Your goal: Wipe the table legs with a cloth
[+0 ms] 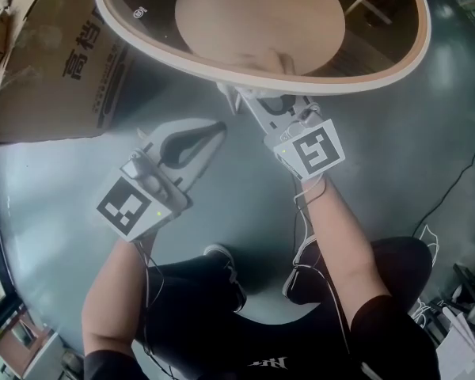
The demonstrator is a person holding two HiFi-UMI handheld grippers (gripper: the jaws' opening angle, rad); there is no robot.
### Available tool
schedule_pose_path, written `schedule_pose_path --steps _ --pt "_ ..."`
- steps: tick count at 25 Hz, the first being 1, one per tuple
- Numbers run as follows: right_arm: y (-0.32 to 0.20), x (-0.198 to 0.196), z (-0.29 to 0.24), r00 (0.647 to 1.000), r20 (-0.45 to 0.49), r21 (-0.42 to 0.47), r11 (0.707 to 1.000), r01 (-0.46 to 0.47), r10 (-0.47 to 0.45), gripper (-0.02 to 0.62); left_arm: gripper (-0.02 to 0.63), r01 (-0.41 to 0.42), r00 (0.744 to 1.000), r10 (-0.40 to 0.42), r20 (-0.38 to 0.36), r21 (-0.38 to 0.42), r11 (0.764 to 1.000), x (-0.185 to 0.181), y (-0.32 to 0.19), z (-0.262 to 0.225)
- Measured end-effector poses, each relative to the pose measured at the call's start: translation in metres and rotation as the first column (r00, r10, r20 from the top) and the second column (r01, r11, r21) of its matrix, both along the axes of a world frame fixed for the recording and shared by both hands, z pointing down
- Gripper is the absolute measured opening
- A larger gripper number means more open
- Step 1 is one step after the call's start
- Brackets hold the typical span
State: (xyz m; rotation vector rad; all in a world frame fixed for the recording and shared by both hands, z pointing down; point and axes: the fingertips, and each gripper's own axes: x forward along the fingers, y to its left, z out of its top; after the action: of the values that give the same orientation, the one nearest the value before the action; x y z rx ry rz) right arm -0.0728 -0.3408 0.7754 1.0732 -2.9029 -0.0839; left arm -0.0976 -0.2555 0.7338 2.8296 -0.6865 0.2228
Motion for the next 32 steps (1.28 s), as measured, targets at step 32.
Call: schedule_pose_path --steps 32 --pt "0.035 0.001 0.263 0.998 -0.037 -0.367 0.929 0.038 -0.056 0.078 0.006 -0.108 0.994 0.109 0.008 -0.055 0.993 0.021 0.034 0.014"
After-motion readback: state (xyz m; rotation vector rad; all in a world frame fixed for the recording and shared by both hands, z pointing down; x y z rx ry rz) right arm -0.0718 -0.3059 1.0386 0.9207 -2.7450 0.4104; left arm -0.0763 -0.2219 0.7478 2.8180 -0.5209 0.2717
